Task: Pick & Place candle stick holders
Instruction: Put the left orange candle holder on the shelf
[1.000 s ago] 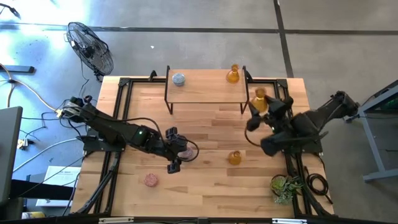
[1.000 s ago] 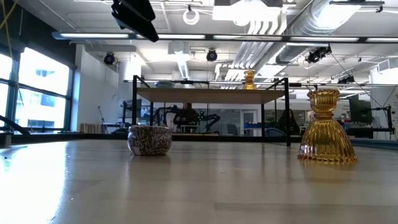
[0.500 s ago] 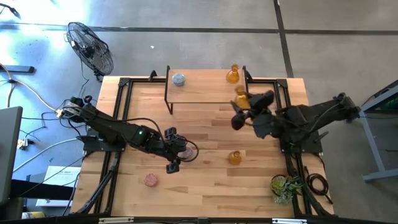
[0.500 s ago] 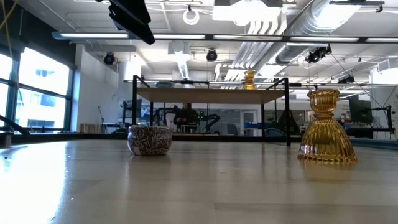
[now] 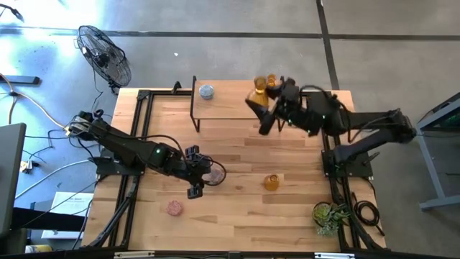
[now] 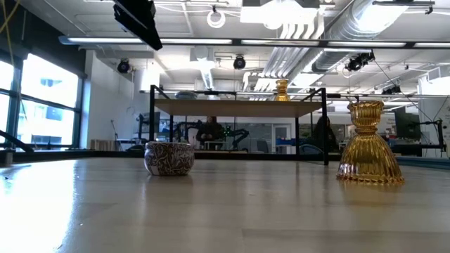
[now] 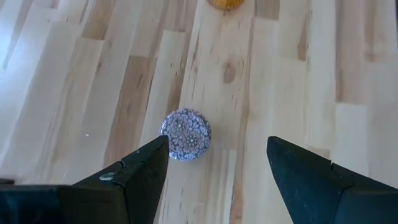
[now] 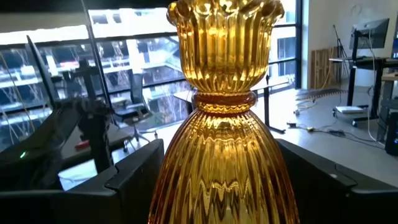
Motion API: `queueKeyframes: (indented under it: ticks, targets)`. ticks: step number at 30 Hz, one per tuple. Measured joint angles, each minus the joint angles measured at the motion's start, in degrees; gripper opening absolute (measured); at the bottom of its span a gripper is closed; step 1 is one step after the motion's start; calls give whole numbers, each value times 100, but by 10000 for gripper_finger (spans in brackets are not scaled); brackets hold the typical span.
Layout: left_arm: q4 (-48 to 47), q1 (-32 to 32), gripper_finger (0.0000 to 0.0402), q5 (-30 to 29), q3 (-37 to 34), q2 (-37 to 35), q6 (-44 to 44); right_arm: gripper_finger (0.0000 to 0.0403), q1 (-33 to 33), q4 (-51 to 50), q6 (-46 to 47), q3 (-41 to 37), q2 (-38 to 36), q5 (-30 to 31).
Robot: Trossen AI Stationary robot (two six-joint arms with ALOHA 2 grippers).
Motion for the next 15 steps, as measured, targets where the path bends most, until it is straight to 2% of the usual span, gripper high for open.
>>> queueKeyframes:
  ticks: [6, 10, 15]
  targets:
    - [-116, 0, 269, 30, -4, 6, -1, 277, -923, 19, 378, 3, 754, -905]
    - [-234, 0, 269, 34, -4, 6, -10, 277, -1180, -5, 224, -8, 1332, -907]
    - [-558, 0, 269, 49, -4, 6, -112, 277, -1308, -142, -5, -7, 1783, -535]
